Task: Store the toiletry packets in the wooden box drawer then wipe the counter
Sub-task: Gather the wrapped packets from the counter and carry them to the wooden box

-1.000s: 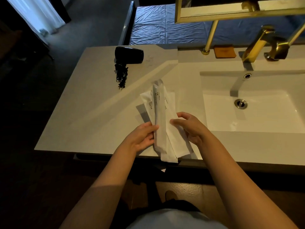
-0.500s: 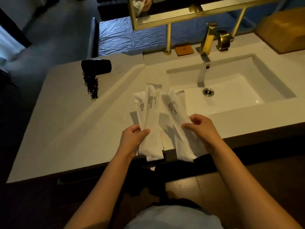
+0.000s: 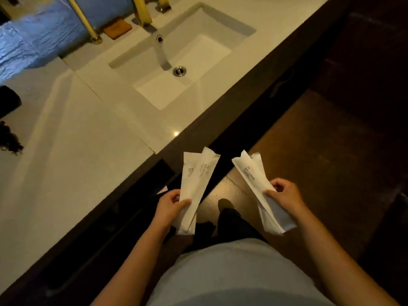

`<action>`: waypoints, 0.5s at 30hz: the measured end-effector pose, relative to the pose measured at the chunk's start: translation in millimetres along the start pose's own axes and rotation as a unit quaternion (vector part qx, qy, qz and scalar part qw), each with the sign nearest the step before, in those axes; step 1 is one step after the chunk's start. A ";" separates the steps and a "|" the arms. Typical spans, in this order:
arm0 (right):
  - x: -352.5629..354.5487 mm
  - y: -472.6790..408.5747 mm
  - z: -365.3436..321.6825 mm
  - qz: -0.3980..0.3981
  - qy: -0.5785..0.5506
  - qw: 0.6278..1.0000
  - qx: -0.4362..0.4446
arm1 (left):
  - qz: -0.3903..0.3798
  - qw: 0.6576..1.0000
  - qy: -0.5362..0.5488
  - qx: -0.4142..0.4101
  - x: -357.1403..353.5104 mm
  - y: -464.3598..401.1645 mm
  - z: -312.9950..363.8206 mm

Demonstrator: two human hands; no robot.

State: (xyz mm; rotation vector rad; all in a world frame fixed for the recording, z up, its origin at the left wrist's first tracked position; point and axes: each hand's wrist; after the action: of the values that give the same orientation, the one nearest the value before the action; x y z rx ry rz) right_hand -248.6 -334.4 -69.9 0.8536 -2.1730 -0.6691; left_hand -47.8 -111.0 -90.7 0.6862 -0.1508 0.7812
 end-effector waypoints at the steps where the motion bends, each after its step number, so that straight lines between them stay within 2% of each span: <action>1: 5.4 6.3 17.8 0.009 -0.009 1.000 -0.026 | -0.014 1.000 -0.017 0.006 -7.4 0.1 -6.4; 8: 46.2 30.4 113.4 0.083 -0.058 0.986 -0.133 | -0.057 0.995 -0.086 0.001 -59.3 -6.0 -6.4; 15: 107.8 0.2 150.8 0.119 -0.061 0.980 -0.146 | -0.077 0.983 -0.168 -0.010 -129.3 -29.2 32.2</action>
State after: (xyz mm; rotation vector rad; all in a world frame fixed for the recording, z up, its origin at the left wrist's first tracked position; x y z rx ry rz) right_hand -420.7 -382.6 -118.9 0.4011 -2.1674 -0.9078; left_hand -115.8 -223.1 -128.4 0.7981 -0.4066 0.5099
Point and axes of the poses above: each hand's wrist, its own y-axis away from the middle knuckle, its own x-axis out of the back of the hand, z = x × y, and after that the axes turned 8 degrees about -x, right-handed
